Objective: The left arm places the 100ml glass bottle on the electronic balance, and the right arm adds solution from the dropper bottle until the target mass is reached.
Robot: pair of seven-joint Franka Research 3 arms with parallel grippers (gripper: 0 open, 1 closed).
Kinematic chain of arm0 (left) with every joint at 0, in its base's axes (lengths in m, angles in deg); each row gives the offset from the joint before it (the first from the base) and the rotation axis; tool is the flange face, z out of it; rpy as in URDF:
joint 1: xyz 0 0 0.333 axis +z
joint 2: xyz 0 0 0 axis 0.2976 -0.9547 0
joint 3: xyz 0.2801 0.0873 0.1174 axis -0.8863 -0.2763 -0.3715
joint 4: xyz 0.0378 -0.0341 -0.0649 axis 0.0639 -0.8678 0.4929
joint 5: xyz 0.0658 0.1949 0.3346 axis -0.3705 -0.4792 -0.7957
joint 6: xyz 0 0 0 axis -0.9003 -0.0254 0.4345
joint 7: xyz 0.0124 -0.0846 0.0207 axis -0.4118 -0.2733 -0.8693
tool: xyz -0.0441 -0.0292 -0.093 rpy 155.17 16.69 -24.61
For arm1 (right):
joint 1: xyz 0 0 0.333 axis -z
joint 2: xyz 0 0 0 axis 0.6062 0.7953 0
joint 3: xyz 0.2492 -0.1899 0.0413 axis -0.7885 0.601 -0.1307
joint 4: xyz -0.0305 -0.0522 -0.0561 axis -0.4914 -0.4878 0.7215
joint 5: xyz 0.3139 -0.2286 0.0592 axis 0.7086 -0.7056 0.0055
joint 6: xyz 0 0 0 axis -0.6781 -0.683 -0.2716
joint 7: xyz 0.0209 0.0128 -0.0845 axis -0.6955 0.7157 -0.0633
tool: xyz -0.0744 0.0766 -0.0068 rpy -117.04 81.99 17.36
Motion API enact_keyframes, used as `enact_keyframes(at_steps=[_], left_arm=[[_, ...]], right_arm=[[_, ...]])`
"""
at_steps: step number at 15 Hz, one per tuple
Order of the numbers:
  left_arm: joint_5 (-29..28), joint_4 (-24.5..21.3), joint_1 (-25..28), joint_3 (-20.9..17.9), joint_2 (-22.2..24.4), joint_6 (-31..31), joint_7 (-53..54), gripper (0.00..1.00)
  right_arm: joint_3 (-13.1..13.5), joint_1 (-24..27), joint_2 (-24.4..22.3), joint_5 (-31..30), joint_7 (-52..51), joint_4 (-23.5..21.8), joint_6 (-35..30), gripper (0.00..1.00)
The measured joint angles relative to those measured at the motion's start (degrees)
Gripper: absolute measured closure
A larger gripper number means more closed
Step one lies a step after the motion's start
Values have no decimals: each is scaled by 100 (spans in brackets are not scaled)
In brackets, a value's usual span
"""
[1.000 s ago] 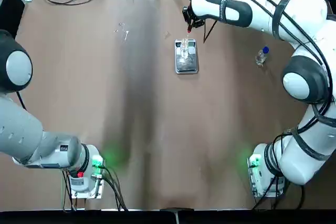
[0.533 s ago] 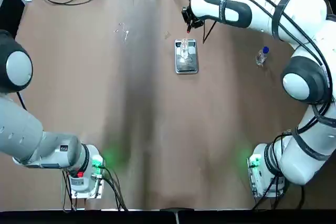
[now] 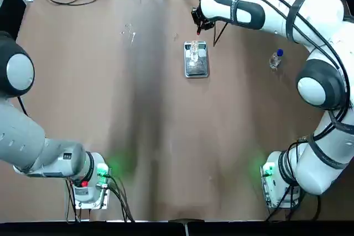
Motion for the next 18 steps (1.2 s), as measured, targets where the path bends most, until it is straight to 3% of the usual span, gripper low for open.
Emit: enact_keyframes(at_steps=[7, 10, 13, 18], left_arm=[[0, 1, 11, 0, 0, 0, 7, 0], [0, 1, 16, -1, 0, 0, 7, 0], [0, 2, 114, -2, 1, 0, 11, 0], [0, 2, 129, 3, 1, 1, 13, 0]], right_arm=[[74, 1, -24, 0, 89, 159, -1, 95], [115, 61, -236, 0, 103, 260, -251, 95], [164, 477, -706, -3, 100, 284, -836, 95], [174, 1066, -843, -22, -292, 268, -1167, 95]])
